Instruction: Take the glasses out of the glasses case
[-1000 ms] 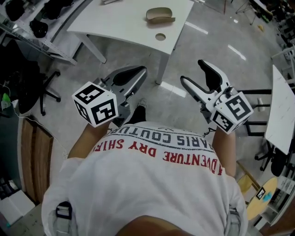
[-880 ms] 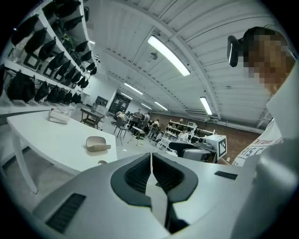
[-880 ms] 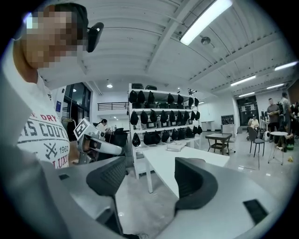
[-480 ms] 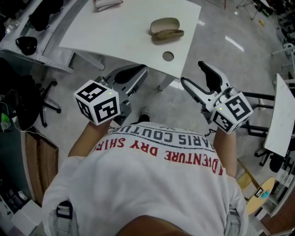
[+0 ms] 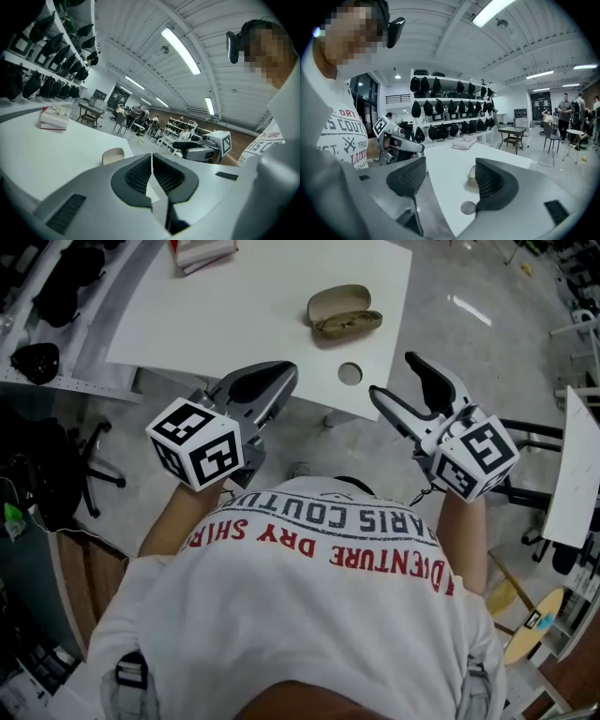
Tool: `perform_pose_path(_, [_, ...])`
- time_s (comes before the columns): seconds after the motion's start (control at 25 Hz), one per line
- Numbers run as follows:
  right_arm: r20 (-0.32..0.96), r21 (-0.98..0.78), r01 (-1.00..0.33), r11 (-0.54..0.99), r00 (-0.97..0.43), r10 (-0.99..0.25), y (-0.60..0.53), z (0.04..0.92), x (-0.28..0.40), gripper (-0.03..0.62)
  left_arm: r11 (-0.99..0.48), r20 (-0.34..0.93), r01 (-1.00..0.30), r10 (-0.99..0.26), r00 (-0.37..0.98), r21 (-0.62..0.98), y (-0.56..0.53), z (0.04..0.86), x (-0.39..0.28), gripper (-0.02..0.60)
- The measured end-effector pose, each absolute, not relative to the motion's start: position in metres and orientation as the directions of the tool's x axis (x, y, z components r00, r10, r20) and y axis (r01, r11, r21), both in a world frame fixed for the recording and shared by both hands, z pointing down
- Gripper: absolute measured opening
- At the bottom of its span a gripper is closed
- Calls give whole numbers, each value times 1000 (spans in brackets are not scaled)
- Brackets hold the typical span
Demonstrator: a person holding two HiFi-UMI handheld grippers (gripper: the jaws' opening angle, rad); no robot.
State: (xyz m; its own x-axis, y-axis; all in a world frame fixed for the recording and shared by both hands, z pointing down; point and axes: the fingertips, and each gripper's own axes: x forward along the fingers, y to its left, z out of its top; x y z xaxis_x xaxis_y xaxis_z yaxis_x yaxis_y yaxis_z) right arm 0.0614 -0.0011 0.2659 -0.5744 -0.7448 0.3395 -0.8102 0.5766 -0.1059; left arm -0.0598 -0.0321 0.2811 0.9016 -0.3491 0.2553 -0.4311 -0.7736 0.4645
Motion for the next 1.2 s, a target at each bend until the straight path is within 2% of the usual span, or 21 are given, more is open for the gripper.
perform_pose_path(0.56, [392,-104,-797,595,-582,-712,-53,294,88,311,-739,297,-459,-353,887,492,-76,309,-29,35])
perform_pose_path(1.2, [499,-102,-745,659,-611,-614,-135,329,106,311,-695,312,-510,-403,860,507,-133,319,-10,35])
